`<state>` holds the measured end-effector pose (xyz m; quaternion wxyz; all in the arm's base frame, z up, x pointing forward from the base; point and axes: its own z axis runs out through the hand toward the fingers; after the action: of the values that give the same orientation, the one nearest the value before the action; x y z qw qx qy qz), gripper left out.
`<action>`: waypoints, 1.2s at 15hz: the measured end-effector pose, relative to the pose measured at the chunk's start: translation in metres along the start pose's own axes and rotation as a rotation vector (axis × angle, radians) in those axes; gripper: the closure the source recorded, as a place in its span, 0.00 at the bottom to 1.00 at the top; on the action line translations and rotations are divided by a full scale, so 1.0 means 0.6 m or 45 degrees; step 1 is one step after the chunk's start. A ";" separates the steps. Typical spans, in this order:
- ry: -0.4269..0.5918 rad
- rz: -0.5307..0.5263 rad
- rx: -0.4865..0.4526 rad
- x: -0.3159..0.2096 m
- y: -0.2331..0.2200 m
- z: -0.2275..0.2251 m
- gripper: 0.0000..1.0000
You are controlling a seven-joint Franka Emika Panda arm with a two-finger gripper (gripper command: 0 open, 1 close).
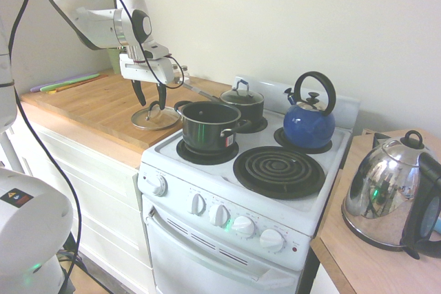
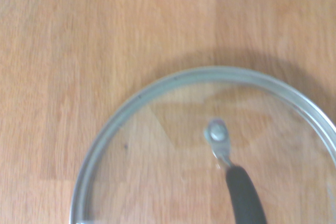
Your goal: Cover the lid of the pot
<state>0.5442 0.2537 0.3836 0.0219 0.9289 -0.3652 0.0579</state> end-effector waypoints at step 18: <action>-0.013 -0.068 -0.042 -0.001 -0.002 0.015 1.00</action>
<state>0.5454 0.2542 0.3749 0.0367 0.9380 -0.3414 0.0466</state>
